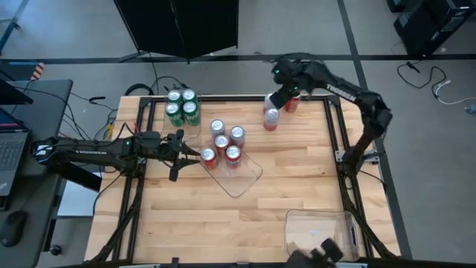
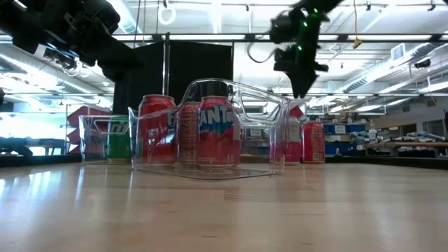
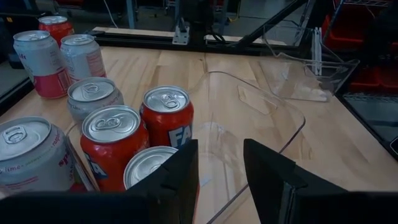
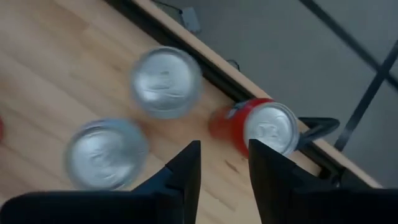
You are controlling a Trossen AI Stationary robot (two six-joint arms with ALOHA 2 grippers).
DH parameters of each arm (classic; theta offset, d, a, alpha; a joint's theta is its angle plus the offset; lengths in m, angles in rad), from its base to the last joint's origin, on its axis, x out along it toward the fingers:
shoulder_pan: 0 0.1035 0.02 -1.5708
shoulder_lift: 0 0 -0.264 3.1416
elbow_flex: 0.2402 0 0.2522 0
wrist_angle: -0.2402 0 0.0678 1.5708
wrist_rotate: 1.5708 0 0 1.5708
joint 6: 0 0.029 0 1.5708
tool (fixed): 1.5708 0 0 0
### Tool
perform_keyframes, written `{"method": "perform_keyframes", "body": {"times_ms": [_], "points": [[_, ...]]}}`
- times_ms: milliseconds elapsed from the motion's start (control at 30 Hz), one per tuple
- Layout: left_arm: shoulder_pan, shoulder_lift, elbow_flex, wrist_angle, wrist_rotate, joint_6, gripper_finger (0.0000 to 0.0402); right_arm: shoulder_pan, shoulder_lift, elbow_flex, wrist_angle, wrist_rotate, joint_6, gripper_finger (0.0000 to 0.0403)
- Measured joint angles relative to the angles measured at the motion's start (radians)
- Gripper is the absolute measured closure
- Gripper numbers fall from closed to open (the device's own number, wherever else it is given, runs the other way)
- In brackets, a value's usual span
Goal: Sort soda cans
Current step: Put the orange soda can into the center transparent bin
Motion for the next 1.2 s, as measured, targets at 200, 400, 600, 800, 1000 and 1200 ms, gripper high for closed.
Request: {"method": "perform_keyframes", "body": {"times_ms": [200, 400, 600, 800, 1000, 1200], "points": [[0.000, 0.000, 0.000, 0.001, 0.000, -0.013, 0.0271, -0.118, 0.001, -0.048, 0.026, -0.067, -0.026, 0.0285], [0.000, 0.000, 0.000, 0.004, 0.000, -0.020, 0.0271, -0.147, 0.001, -0.045, 0.024, -0.104, -0.035, 0.0257], [0.000, 0.000, 0.000, 0.002, 0.000, -0.034, 0.0271, -0.153, 0.001, -0.045, 0.057, -0.101, -0.031, 0.0169], [0.000, 0.000, 0.000, 0.000, 0.000, -0.045, 0.0271, -0.202, 0.002, -0.045, 0.076, -0.124, -0.030, 0.0077], [0.000, 0.000, 0.000, 0.000, 0.000, -0.045, 0.0271, -0.252, 0.002, -0.098, 0.119, -0.203, -0.031, 0.0042], [0.000, 0.000, 0.000, 0.000, 0.000, -0.045, 0.0271, -0.259, 0.003, -0.211, 0.261, -0.231, -0.065, 0.0046]]}}
